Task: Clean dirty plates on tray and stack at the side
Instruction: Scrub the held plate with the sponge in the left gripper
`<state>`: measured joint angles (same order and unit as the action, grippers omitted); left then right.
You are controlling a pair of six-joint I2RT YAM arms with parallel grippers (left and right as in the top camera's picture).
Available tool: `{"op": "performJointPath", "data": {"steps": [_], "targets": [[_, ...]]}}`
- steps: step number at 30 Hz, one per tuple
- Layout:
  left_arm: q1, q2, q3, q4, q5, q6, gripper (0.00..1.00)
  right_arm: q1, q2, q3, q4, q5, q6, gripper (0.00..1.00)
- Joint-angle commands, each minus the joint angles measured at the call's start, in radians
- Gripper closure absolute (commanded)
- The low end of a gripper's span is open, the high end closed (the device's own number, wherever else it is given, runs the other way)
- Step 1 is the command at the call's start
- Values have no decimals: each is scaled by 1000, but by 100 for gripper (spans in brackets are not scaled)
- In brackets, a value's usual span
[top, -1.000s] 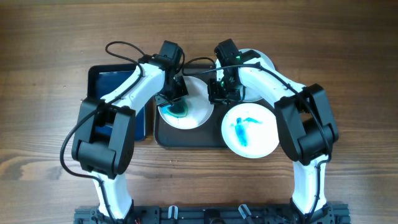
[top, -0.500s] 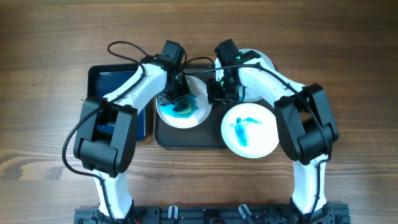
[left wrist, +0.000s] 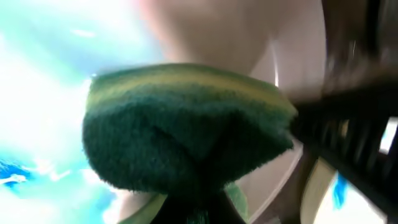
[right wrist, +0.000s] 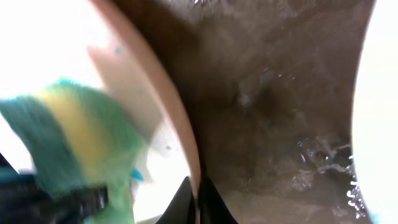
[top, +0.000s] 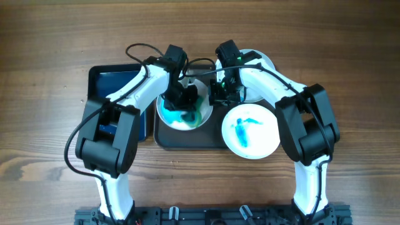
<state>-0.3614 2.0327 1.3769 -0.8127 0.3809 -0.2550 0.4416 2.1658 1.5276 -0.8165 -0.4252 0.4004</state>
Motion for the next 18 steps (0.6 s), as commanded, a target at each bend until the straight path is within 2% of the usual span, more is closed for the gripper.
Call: {"op": "performJointPath", "data": {"steps": [1,3,5,8,11,13,15,17,18], "targets": [[7,19,-4,94,-358,-257,96,2,20,-5,0,-18,-5,96],[6,19,-4,78,-504,-377,96,2,20,-5,-1,-17,-8,96],[6,19,-4,28,-585,-450,96,2,20,-5,1,-16,-8,96],[3,19,-4,-50,-585,-472,96,2,20,-5,5,-17,-7,96],[-3,19,-4,-149,-420,-424,96,2,20,-5,2,-17,-7,96],[-15,19,-5,-199,-253,-302,96,2,20,-5,1,-17,-7,96],[-27,19,-5,-185,-128,-183,96,2,20,-5,2,-18,-5,96],[-32,19,-5,-122,76,-27,96,2,20,-5,3,-18,-4,96],[-32,19,-5,-98,129,10,96,2,20,-5,3,-18,-5,96]]}}
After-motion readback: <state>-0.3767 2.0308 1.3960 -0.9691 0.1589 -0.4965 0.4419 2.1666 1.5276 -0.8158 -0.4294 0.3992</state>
